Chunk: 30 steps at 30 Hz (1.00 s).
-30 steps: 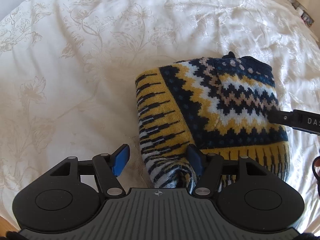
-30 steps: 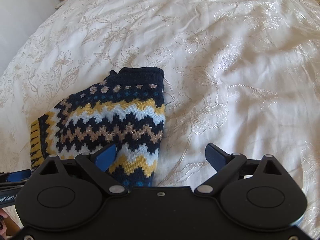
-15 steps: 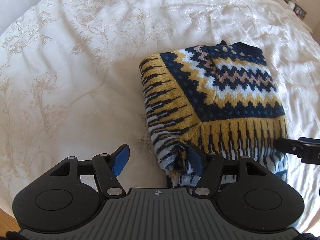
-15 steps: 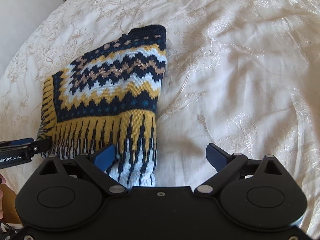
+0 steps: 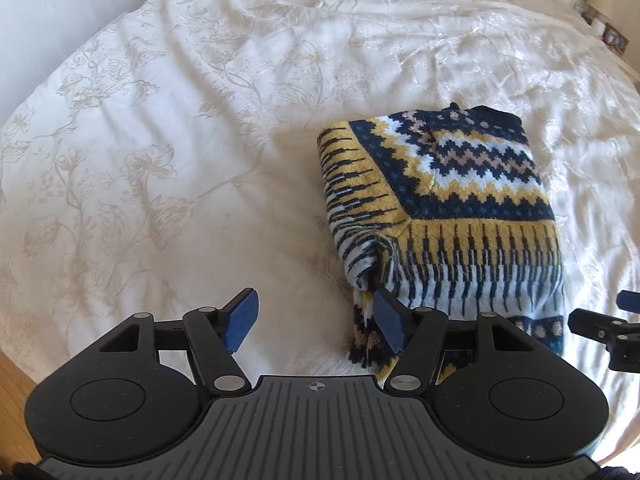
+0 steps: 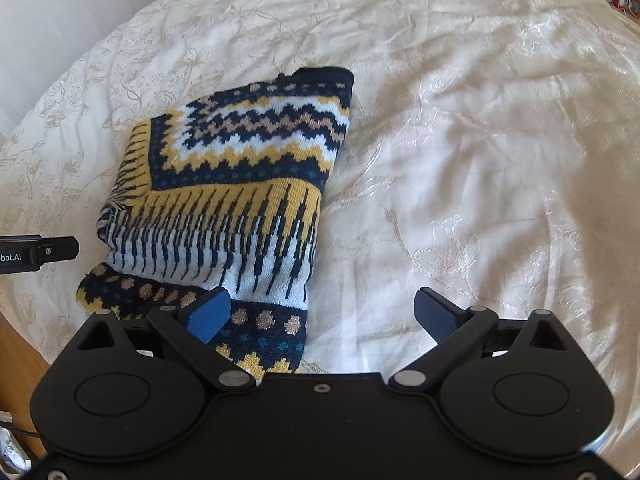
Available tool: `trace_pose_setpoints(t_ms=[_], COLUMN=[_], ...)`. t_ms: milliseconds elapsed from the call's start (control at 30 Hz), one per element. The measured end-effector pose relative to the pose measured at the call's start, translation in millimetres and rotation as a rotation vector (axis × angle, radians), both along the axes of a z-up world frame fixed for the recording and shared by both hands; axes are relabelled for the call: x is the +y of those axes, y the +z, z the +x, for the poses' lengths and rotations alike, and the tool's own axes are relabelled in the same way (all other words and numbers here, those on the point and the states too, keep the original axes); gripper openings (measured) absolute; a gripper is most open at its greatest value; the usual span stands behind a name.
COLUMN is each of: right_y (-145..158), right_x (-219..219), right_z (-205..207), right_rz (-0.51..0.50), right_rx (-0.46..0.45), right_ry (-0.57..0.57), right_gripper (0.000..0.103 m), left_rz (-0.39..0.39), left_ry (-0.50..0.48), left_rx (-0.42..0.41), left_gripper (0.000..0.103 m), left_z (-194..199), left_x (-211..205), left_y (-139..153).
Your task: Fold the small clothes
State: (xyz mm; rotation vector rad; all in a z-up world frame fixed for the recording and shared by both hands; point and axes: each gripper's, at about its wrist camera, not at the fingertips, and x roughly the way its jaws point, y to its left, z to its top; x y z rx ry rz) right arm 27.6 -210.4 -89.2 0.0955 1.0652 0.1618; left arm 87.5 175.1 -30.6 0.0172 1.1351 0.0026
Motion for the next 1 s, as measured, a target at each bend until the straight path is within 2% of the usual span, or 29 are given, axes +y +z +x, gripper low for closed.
trace_pose_setpoints(t_ms=[233,300,700,900,1000], right_y=[36,42,62,71,76], right_x=[-6,-6,-11,-12,-12], right_z=[-12,-14,-28,-28,-29], right_rz=[0.027,0.021,0.041,0.028,0.020], right_rx=[-0.083,-0.091,-0.099,-0.093,-0.106], right_ry=[-0.008,-0.005,-0.009,-0.013,-0.029], right_gripper=[0.102,0.102,0.102,0.102,0.102], left_rz=[-0.025,-0.033,-0.029,-0.061,-0.048], left_ry=[0.042,0.041,0.026,0.053,0.057], left_rx=[-0.005,0.000,0.028,0.046,0.046], left_gripper=[0.070,0.079,0.079,0.079,0.079], left_z=[-17,-20,-34,-37,-39], left_x=[-7,-14,-44,-46,-47], left_y=[33,39,59,67,71])
